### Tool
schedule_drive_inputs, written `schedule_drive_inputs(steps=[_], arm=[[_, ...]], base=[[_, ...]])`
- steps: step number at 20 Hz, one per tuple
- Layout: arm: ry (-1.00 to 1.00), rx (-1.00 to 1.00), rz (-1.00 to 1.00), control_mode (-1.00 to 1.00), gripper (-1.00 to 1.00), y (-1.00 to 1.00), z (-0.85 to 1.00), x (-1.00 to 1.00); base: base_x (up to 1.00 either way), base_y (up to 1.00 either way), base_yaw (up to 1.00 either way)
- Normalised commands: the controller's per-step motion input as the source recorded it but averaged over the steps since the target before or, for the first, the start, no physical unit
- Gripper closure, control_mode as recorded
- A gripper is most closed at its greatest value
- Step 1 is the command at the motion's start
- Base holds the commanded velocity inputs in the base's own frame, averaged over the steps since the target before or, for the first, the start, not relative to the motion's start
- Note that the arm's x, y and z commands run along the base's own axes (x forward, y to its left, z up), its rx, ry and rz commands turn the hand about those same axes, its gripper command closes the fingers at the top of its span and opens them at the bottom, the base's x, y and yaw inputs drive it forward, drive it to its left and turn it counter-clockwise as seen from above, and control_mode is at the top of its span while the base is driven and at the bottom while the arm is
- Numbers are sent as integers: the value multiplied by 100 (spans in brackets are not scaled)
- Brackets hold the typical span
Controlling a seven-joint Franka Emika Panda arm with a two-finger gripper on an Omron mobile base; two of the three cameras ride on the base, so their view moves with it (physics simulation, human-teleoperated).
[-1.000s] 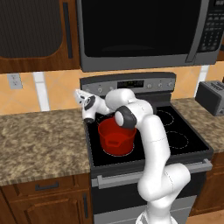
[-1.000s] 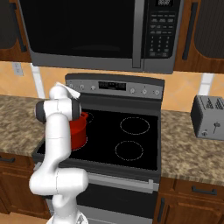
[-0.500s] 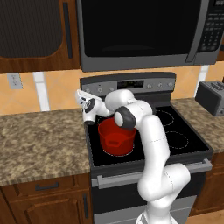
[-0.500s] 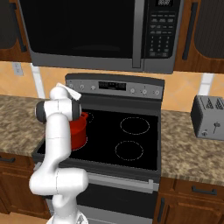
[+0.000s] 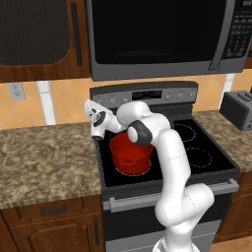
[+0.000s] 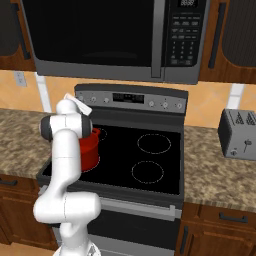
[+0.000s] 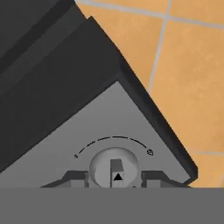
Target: Turn off the front left burner of the stove.
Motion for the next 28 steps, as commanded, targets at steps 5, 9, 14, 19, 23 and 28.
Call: schedule_drive_inputs(steps=[5,9,14,19,23,28], arm=[[-1,36,-2,-100,100,-8,27,14],[-1,36,-1,-100,100,-13,20,2],[-3,36,0,-100,100,-15,13,0],[-3,38,-2,-100,100,-17,23,0],[0,38,-5,-100,100,-17,24,0],[0,38,-3,-100,100,-16,19,0]], base=[[0,0,0],[0,0,0],[0,0,0],[0,0,0],[0,0,0],[0,0,0]])
